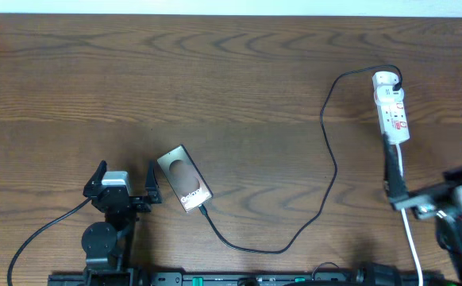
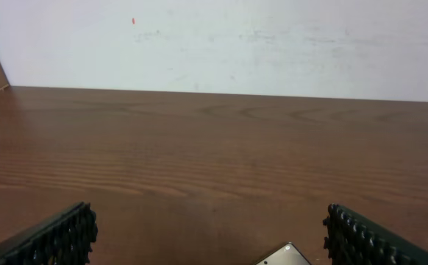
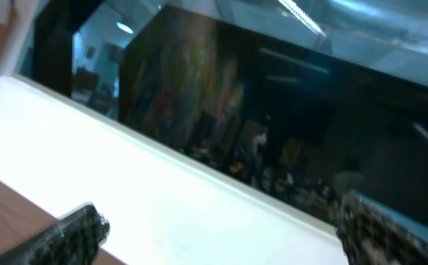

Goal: Plug charger to phone and switch on socket

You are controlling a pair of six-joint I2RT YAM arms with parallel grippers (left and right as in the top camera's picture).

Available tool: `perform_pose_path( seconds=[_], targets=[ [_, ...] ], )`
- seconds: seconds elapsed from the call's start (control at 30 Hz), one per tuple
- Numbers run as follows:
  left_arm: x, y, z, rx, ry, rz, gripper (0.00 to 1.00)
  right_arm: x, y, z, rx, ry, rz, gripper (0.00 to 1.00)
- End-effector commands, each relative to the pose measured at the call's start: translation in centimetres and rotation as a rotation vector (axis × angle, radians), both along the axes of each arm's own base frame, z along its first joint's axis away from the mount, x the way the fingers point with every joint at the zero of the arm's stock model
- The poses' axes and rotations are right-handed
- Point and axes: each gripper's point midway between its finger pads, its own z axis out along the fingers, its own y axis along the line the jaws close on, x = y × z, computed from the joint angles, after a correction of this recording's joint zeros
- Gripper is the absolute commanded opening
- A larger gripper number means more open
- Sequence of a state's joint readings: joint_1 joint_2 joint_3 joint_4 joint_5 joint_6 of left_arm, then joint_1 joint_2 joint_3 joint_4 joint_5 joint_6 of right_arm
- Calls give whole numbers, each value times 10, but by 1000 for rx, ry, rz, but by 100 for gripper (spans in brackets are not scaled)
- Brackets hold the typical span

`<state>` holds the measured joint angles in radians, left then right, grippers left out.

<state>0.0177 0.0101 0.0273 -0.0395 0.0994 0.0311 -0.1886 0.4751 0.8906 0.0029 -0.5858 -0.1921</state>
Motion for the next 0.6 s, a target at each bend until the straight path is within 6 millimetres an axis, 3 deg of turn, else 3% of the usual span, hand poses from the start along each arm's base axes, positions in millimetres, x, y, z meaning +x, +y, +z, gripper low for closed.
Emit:
perform_pose_path(
  seconds=[0.0,0.13,0.3,0.57],
  targets=[
    [0,-4,-15,10,39,-24,98,14,5,-44,-89,18,8,99],
    [0,-4,-15,10,39,-24,98,31,0,-95,-93,78,-24,99],
    [0,-4,-15,10,39,-24,98,38,-9,-151,-62,150,-81,99],
    [0,-4,-15,10,40,-24,98,39,-29,-218,137,216,-167,99]
  ],
)
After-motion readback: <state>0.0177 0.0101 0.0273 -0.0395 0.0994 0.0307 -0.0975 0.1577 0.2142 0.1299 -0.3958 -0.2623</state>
